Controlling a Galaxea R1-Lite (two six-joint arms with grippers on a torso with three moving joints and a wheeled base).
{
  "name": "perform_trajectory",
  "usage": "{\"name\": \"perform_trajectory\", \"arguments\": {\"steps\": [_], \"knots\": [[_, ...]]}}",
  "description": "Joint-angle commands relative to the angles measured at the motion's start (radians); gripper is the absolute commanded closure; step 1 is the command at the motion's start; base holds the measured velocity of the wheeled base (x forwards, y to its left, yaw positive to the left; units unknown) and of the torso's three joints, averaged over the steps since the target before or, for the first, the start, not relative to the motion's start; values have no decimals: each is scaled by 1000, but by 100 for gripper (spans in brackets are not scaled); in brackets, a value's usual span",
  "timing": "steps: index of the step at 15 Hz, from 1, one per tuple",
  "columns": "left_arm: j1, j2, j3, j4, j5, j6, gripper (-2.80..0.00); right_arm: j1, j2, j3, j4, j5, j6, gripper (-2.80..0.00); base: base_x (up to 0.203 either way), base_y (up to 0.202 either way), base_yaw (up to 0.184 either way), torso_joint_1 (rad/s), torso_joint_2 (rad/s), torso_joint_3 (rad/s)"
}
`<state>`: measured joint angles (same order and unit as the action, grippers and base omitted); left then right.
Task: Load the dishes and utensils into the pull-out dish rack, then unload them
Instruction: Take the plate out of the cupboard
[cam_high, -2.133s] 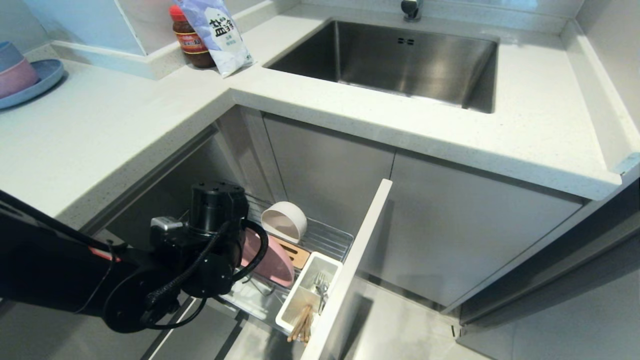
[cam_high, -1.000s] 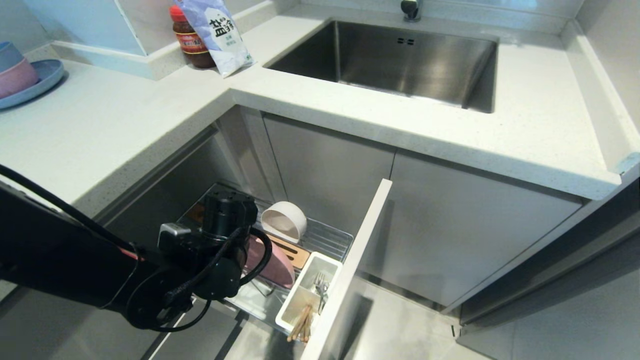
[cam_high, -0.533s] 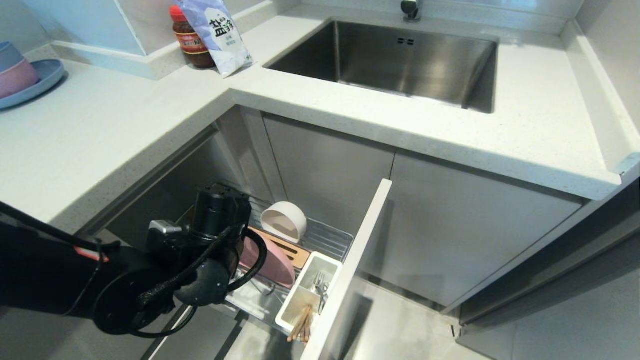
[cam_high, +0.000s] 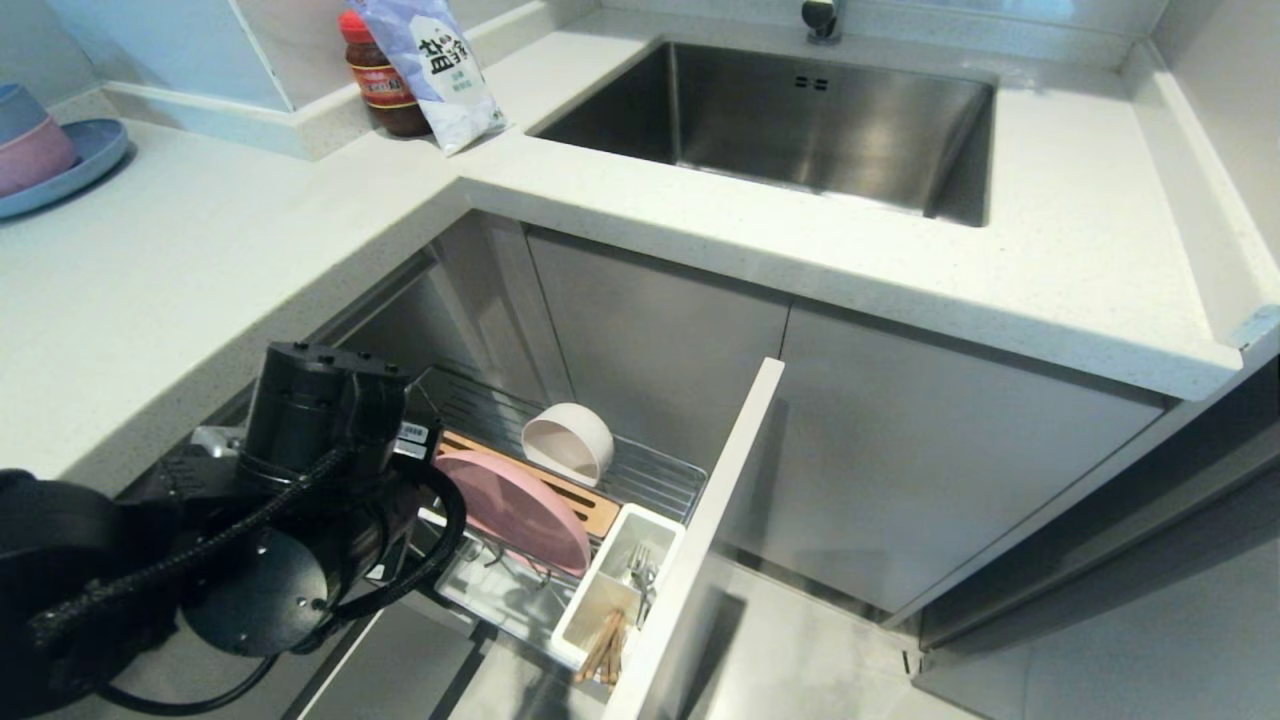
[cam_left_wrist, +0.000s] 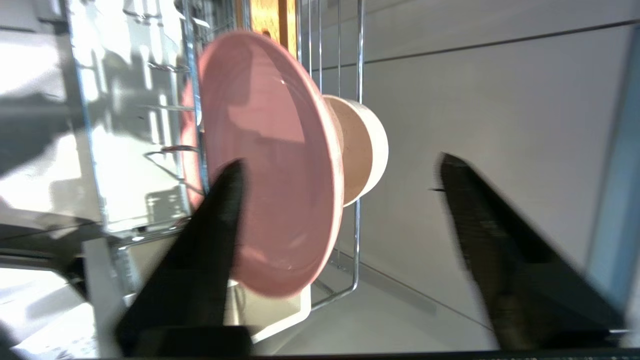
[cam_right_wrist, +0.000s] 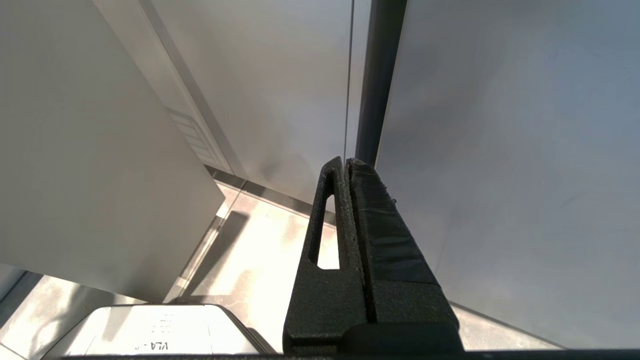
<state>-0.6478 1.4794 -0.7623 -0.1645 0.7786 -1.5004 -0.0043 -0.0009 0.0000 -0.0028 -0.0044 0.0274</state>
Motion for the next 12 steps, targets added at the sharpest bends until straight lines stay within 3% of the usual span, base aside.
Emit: {"name": "perform_trajectory", "arguments": {"steps": [1, 4, 6, 8, 9, 10, 12], "knots": [[-26, -101, -9, 84, 9, -4, 0, 0, -2, 2, 0, 0, 0, 0, 0, 0, 0, 0, 0, 0], [-77, -197, -60, 240, 14, 7, 0, 0, -2, 2, 0, 0, 0, 0, 0, 0, 0, 0, 0, 0], [-85, -264, -110, 297, 16, 82, 0, 0, -2, 2, 0, 0, 0, 0, 0, 0, 0, 0, 0, 0], [-33, -341, -146, 303, 12, 202, 0, 0, -2, 2, 0, 0, 0, 0, 0, 0, 0, 0, 0, 0], [29, -382, -172, 302, -4, 296, 0, 0, -2, 2, 0, 0, 0, 0, 0, 0, 0, 0, 0, 0], [93, -433, -195, 302, -34, 386, 0, 0, -2, 2, 0, 0, 0, 0, 0, 0, 0, 0, 0, 0], [234, -557, -240, 301, -155, 568, 0, 0, -2, 2, 0, 0, 0, 0, 0, 0, 0, 0, 0, 0]]}}
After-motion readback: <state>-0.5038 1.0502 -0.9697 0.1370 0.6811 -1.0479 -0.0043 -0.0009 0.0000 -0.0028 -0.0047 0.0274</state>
